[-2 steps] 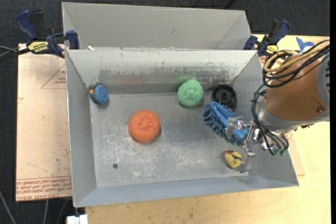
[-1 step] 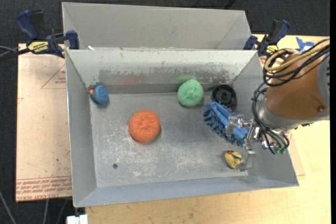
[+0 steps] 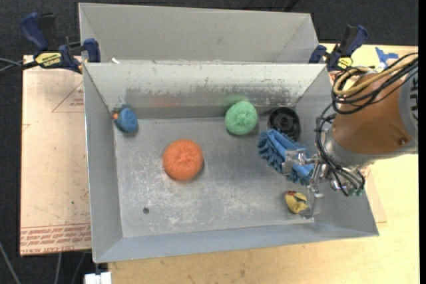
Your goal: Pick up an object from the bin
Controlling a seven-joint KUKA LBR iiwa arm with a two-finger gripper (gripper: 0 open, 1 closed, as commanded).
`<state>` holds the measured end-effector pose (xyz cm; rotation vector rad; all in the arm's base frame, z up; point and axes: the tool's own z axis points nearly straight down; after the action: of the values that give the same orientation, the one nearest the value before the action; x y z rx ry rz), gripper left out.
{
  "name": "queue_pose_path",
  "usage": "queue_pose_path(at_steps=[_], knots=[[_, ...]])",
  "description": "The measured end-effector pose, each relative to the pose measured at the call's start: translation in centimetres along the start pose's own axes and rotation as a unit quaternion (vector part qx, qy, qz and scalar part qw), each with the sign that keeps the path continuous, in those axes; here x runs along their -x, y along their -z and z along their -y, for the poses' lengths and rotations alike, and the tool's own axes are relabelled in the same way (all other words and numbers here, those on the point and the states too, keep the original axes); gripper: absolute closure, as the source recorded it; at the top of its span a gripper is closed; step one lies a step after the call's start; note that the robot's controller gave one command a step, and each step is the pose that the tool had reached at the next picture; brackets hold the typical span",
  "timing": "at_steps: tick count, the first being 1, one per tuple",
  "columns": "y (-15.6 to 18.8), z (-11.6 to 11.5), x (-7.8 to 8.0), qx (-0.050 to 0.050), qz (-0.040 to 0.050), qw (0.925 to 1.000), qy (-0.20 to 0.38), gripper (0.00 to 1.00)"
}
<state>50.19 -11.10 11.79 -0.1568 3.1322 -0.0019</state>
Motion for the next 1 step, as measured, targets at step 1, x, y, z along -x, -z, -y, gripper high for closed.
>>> queue_pose_path(at_steps=[1], knots=[[-3.65,1.25,-0.64,0.002,0.0006,0.9465,0.323,1.00]])
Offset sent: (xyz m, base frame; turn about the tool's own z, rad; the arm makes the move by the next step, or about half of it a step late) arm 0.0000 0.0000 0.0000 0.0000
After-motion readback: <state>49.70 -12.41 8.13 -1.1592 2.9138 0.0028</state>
